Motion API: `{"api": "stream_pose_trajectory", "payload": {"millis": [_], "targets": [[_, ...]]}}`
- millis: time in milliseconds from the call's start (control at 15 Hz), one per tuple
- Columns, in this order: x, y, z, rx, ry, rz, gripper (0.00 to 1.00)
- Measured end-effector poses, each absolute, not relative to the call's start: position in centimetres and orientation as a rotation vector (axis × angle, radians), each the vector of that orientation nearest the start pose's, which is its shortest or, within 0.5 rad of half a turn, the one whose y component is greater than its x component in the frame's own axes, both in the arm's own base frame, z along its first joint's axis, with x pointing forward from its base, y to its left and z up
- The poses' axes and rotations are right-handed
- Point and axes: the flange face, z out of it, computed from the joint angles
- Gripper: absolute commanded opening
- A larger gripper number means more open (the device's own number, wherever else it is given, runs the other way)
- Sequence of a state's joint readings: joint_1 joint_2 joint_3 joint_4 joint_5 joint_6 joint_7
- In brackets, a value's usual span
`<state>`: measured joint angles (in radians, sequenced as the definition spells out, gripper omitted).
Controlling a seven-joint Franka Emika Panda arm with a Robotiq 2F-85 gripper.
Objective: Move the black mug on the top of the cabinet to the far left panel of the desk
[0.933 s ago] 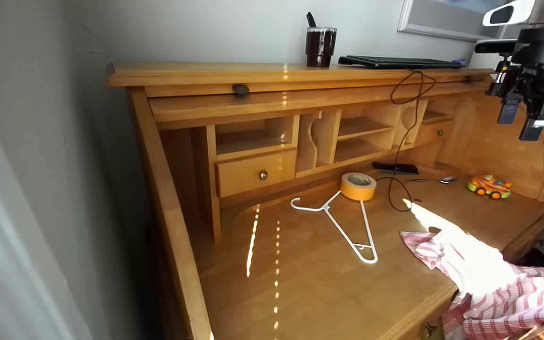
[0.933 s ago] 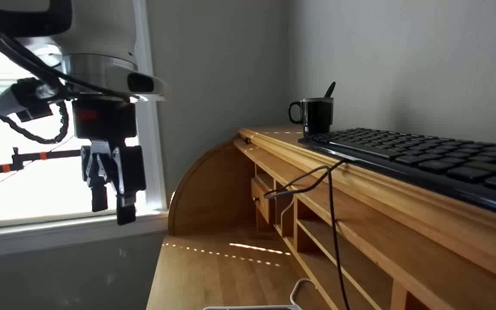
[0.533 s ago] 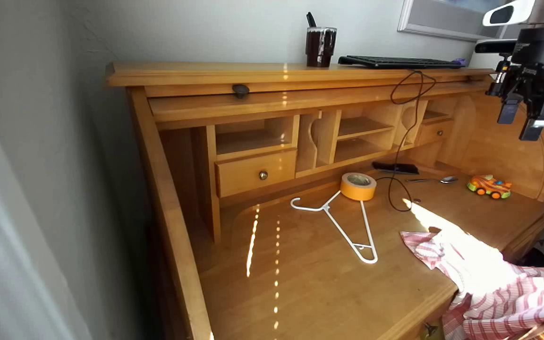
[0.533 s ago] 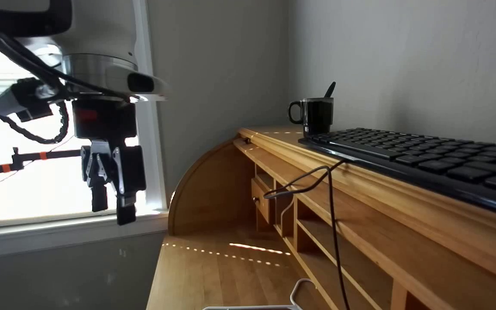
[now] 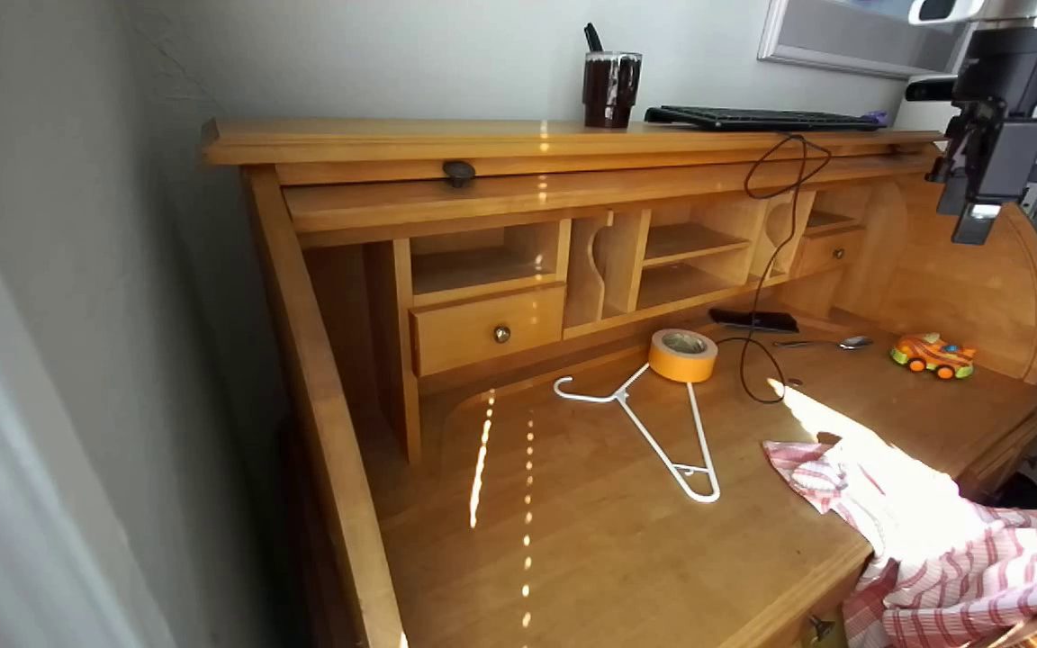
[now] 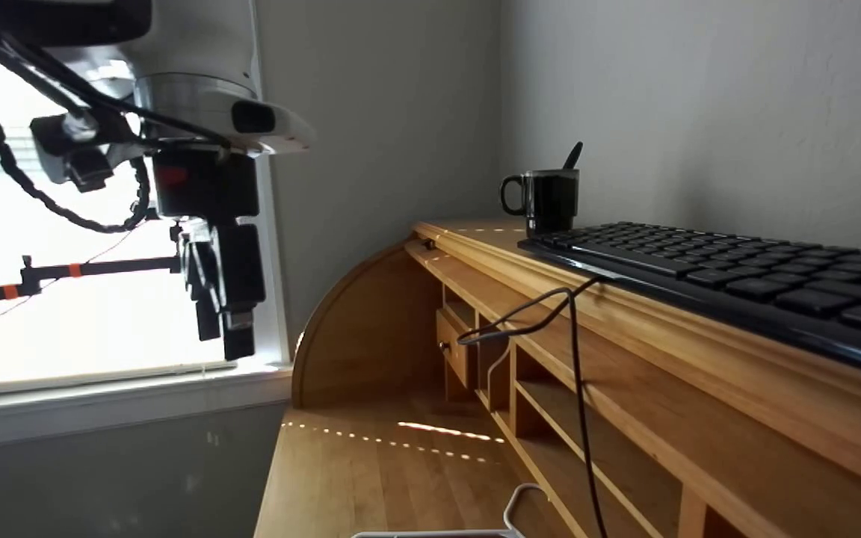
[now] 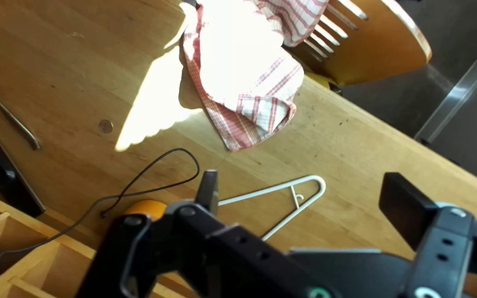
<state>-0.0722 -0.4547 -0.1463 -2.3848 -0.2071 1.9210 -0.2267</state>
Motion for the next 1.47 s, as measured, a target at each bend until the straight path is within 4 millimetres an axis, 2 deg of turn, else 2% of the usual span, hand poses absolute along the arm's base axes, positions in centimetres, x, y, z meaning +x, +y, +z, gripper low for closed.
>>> {"api": "stream_pose_trajectory", "payload": {"millis": [400, 933, 1067, 1467], "targets": [[45.6, -9.9, 54.2, -3.263, 0.335, -0.051, 1.0], [54.3, -9.9, 63.4, -2.983, 0.864, -0.35, 1.0], [55.0, -9.9, 63.6, -2.979, 0.87, -0.362, 1.0], [54.9, -9.9, 63.5, -2.98, 0.87, -0.36, 1.0]]}}
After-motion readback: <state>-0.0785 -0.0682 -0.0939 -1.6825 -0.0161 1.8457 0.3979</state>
